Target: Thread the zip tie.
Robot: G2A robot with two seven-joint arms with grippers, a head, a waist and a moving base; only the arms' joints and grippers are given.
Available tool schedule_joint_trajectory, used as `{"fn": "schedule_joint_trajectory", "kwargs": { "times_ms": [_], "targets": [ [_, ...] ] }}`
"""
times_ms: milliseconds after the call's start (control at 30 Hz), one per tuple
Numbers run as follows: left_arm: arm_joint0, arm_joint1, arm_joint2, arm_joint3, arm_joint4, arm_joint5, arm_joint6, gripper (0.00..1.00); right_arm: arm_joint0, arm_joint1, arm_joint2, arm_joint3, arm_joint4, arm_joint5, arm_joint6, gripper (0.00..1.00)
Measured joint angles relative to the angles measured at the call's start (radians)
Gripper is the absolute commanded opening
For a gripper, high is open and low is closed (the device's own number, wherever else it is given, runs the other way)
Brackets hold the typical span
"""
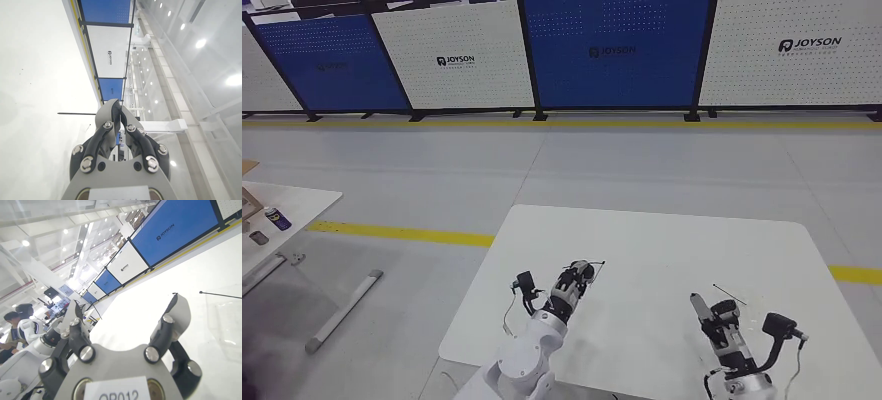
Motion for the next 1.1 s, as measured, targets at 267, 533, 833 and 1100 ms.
{"fn": "schedule_joint_trajectory", "kwargs": {
  "times_ms": [267,533,833,1100],
  "targets": [
    [-0.017,-0.009,-0.007,0.015,0.013,-0.013,0.080,0.00,0.007,0.008,0.159,-0.013,0.266,0.052,0.051,1.00],
    [-0.027,-0.019,0.018,0.063,0.072,-0.014,0.134,0.00,0.032,0.008,0.189,-0.001,0.352,0.141,0.082,1.00],
    [-0.031,-0.020,0.016,0.069,0.065,-0.013,0.133,0.00,0.031,0.008,0.189,-0.001,0.351,0.140,0.081,1.00],
    [-0.031,-0.020,0.016,0.069,0.065,-0.013,0.133,0.00,0.031,0.008,0.189,-0.001,0.352,0.140,0.081,1.00]
  ]
}}
